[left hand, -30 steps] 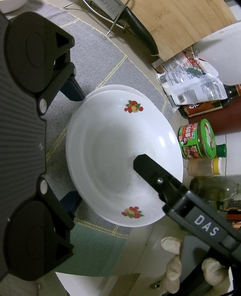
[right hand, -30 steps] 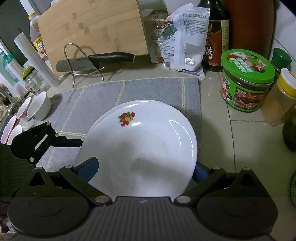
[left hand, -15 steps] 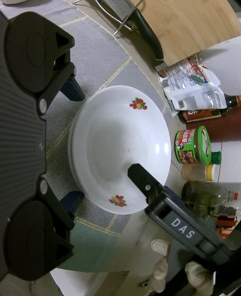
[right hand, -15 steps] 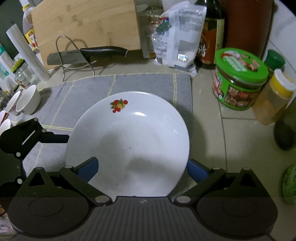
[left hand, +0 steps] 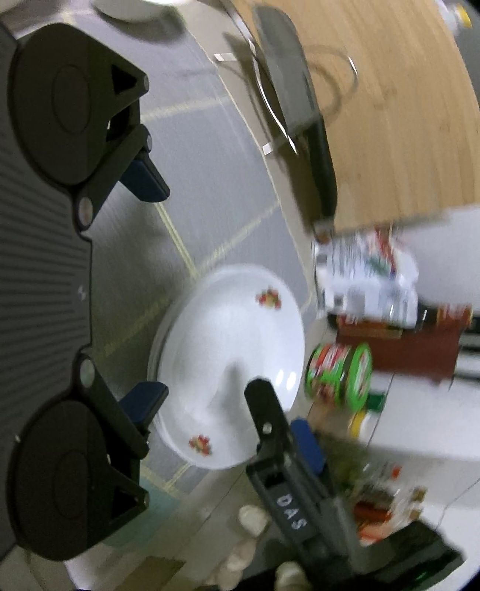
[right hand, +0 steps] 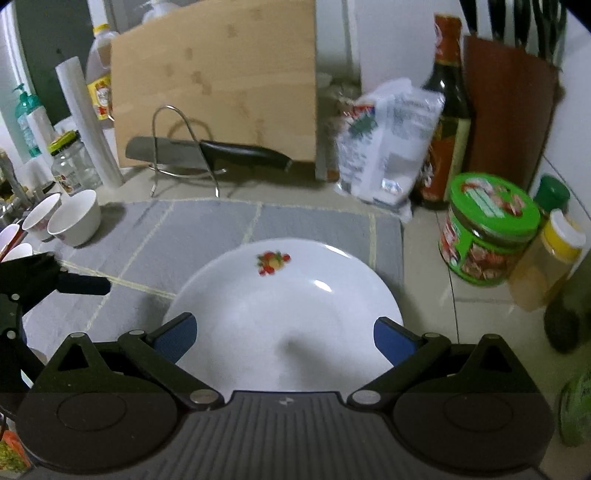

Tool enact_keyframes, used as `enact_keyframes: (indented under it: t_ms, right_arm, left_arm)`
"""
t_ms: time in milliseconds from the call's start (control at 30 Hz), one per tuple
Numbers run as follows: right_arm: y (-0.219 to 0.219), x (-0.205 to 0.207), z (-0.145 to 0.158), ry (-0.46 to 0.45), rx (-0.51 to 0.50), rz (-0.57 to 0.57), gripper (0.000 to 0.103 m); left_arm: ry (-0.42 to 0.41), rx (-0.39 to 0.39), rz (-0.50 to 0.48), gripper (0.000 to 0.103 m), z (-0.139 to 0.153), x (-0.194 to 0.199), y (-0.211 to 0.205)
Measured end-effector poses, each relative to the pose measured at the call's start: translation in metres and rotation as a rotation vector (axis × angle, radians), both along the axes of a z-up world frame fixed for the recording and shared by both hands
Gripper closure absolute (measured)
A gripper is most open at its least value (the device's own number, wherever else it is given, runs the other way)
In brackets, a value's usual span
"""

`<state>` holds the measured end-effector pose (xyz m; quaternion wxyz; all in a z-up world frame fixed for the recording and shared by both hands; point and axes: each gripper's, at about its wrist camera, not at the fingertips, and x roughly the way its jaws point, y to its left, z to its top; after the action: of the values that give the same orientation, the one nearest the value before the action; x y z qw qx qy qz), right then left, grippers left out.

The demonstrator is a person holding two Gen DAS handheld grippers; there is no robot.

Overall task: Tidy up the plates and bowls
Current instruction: 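Open the right gripper and withdraw from the stack, then move the left gripper toward the white bowl on the mat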

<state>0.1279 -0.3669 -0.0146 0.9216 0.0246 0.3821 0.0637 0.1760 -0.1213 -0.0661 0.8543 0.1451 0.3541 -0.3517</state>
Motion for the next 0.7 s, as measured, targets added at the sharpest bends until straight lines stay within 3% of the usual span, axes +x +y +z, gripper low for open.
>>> enact_keyframes:
  t_ms: [233,467,700]
  right_arm:
    - [0.03,0.005,0.006,-0.053,-0.013,0.055,0.0]
    - [0.091,0.007,0.009,-0.084,-0.07,0.134,0.0]
    - [0.169,0.008,0.012,-0.085,-0.092,0.196,0.0]
  left_arm:
    - [-0.031,-0.066,0.165,0.001,0.009,-0.014,0.042]
    - [-0.072,-0.124,0.251,0.001,0.015,-0.025,0.104]
    - [-0.091,-0.1,0.305,0.001,0.015,-0.038,0.173]
